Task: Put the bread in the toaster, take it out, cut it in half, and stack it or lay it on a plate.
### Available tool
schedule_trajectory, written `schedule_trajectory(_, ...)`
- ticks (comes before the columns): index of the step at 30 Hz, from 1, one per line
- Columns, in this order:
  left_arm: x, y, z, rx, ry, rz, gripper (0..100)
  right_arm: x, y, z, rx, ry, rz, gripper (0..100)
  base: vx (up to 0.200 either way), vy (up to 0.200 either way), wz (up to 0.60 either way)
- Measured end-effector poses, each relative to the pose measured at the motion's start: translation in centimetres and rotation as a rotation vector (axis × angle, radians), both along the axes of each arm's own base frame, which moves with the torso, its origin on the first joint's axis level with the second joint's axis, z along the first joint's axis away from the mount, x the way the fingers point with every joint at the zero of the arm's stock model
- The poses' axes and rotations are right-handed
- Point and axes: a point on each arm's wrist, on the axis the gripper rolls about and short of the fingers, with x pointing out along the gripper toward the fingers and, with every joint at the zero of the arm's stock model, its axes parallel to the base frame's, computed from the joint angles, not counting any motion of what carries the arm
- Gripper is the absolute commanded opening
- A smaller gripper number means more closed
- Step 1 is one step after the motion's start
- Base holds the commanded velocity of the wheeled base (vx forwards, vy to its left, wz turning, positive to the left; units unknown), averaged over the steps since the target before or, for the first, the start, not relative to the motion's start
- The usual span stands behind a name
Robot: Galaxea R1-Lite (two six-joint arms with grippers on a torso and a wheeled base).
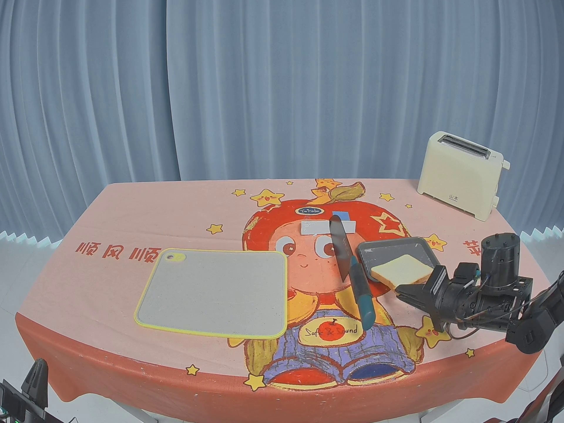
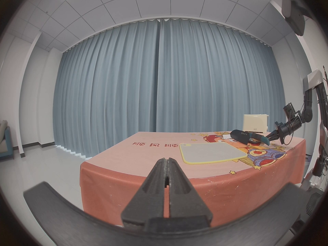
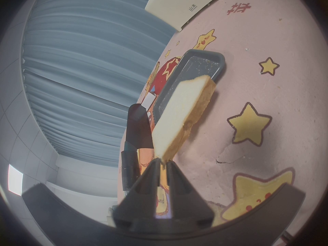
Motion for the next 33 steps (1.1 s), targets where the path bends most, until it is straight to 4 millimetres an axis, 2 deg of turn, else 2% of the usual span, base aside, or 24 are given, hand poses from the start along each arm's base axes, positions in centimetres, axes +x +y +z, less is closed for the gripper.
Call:
schedule_trajectory(14, 0.0, 0.0, 0.0, 0.0, 0.0, 0.0, 0, 1.0, 0.4, -0.3, 0.048, 0.03, -0.048, 100, 0.0, 0.0, 0.0)
schedule_trajectory(22, 0.0, 0.0, 0.0, 0.0, 0.0, 0.0, 0, 1.3, -0.4, -0.3, 0.118, 0.084, -0.135, 100, 0.0, 0.0, 0.0)
schedule_trajectory(33, 0.0, 0.0, 0.0, 0.0, 0.0, 0.0, 0, 1.6, -1.9, 0.6, 0.145, 0.064, -0.198, 100, 0.0, 0.0, 0.0)
